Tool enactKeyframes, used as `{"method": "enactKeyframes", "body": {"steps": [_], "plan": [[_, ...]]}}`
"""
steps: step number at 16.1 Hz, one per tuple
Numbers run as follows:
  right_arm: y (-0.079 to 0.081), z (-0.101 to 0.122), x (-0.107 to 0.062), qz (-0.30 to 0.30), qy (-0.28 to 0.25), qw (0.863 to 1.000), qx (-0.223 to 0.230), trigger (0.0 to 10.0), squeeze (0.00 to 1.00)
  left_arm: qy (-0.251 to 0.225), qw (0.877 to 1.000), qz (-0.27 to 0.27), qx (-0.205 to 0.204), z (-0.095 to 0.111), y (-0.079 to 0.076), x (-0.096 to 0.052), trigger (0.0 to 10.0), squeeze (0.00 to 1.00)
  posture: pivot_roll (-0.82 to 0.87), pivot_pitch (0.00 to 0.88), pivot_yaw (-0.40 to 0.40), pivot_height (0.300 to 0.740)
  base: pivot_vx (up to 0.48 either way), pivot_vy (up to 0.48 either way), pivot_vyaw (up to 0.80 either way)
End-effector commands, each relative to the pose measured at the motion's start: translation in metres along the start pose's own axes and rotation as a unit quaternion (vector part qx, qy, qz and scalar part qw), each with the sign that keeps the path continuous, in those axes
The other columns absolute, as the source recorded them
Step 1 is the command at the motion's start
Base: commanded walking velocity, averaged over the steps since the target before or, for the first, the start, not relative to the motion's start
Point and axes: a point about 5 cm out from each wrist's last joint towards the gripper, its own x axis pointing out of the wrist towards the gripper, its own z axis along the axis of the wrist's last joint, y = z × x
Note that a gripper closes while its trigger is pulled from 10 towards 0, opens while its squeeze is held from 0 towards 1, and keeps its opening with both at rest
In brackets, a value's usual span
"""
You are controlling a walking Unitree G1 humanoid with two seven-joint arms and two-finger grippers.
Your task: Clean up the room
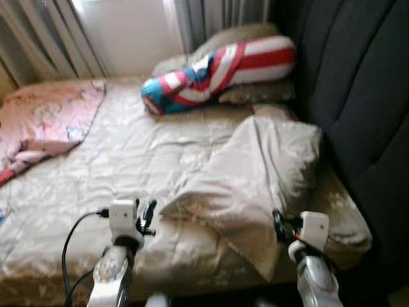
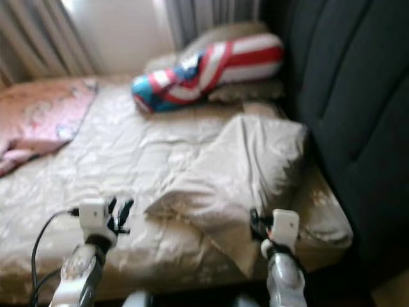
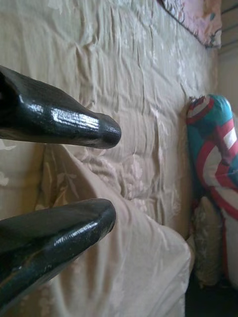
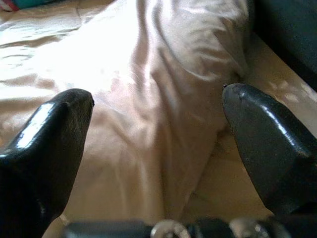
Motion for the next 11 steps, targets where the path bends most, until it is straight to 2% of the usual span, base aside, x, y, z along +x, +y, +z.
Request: {"method": "enactKeyframes", "body": {"steps": [1, 11], "plan": [[0.0042, -0.0002, 0.0009, 0.008, 0.003, 1.000, 0.005, 10.0, 0.00, 0.000, 1.000, 0.001, 0.002, 0.0026, 0.0018, 0.0022, 10.0, 0.00, -0.07, 0.000, 0.007, 0.655, 0.255, 0.000, 0.00], [0.0089, 0.0019, 0.0023, 0.030, 0.002, 1.000, -0.001, 10.0, 0.00, 0.000, 1.000, 0.001, 0.000, 0.0023, -0.0003, 0.0023, 10.0, 0.00, -0.07, 0.000, 0.003, 0.655, 0.263, 0.000, 0.00]]}}
